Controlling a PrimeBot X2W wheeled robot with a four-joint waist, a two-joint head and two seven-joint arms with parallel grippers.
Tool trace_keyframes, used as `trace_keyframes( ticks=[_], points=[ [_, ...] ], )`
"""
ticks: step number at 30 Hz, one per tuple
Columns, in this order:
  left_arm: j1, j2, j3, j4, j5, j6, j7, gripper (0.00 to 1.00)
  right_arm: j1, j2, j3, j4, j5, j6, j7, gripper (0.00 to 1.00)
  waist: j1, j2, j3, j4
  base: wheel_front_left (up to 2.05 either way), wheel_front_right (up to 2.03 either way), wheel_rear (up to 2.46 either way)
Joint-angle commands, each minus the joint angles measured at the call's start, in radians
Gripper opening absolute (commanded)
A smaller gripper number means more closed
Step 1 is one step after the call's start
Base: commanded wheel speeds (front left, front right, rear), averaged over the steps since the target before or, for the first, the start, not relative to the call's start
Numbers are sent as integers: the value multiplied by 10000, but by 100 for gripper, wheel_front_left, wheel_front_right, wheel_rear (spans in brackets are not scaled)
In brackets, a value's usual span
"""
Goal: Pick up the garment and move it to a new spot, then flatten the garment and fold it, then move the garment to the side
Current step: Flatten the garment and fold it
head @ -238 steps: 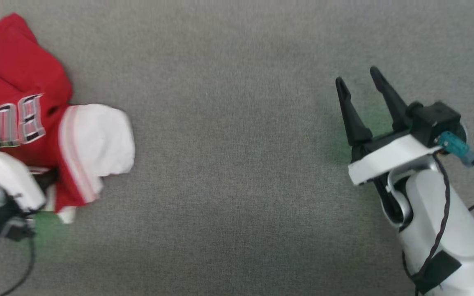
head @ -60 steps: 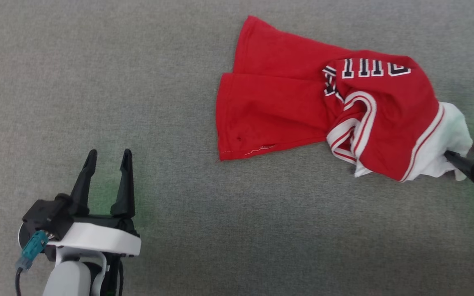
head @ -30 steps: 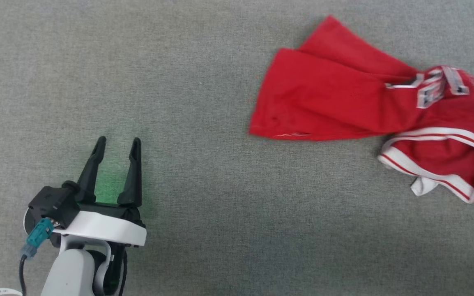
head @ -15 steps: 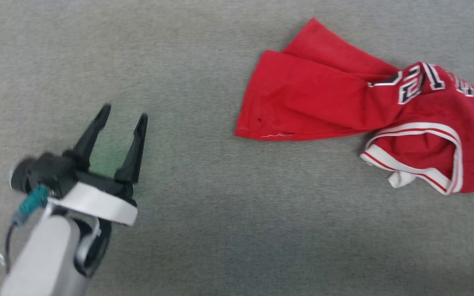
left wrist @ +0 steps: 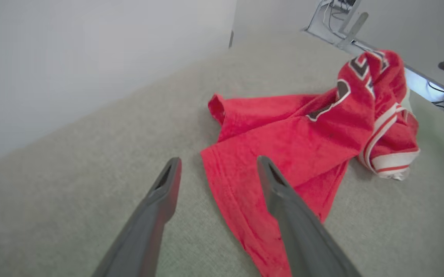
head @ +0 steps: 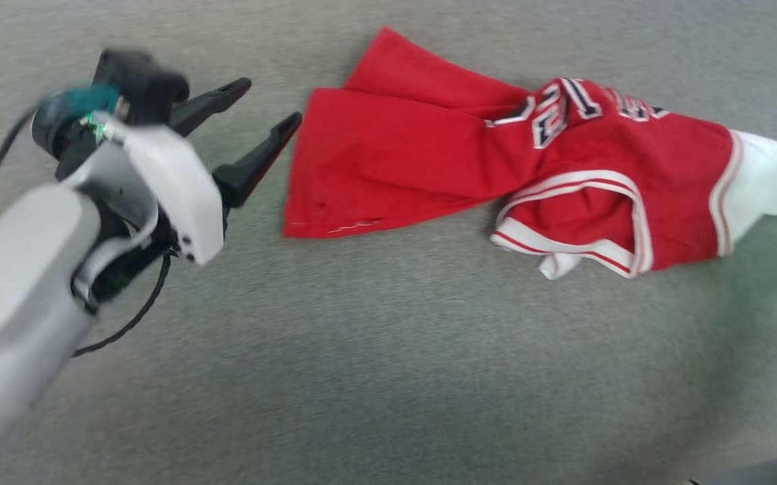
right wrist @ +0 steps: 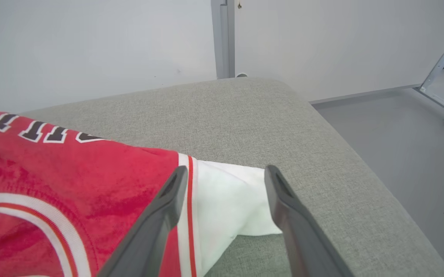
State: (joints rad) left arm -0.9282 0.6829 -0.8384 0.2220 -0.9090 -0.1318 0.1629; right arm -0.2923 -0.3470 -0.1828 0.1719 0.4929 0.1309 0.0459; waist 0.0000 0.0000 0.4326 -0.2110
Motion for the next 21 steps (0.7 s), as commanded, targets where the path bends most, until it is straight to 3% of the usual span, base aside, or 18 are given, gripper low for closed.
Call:
trace_keyframes(
  ticks=[1, 7, 12, 16, 19, 20, 21],
  points=[
    [-222, 80, -213, 249, -504, 25, 598, 100, 104, 112, 110, -80, 80, -2, -101, 100, 0, 0, 213, -451, 0, 0, 0],
    [-1317, 461, -1193, 1506, -3286, 24, 4690, 100, 227, 514, 677, -530, 62, -2, -322, 100, 0, 0, 490, -1281, 0, 0, 0],
    [-1442, 620, -1397, 1851, -4623, 25, 6509, 100, 403, 718, 843, -675, 118, -2, -404, 100, 0, 0, 659, -1738, 0, 0, 0],
    [-1465, 590, -1455, 1869, -5155, 27, 7121, 100, 494, 851, 966, -634, 79, -2, -502, 100, 0, 0, 811, -1958, 0, 0, 0],
    [-1529, 585, -1715, 1906, -4825, 28, 7146, 17, 455, 955, 1082, -609, 55, -2, -568, 100, 0, 0, 914, -2100, 0, 0, 0],
    [-1538, 579, -1826, 1843, -4720, 28, 7180, 0, 424, 1003, 1137, -612, 59, -2, -600, 100, 0, 0, 955, -2155, 0, 0, 0],
    [-1542, 547, -1900, 1757, -4712, 28, 7157, 0, 398, 1040, 1185, -600, 61, -2, -624, 100, 0, 0, 976, -2201, 0, 0, 0]
  ],
)
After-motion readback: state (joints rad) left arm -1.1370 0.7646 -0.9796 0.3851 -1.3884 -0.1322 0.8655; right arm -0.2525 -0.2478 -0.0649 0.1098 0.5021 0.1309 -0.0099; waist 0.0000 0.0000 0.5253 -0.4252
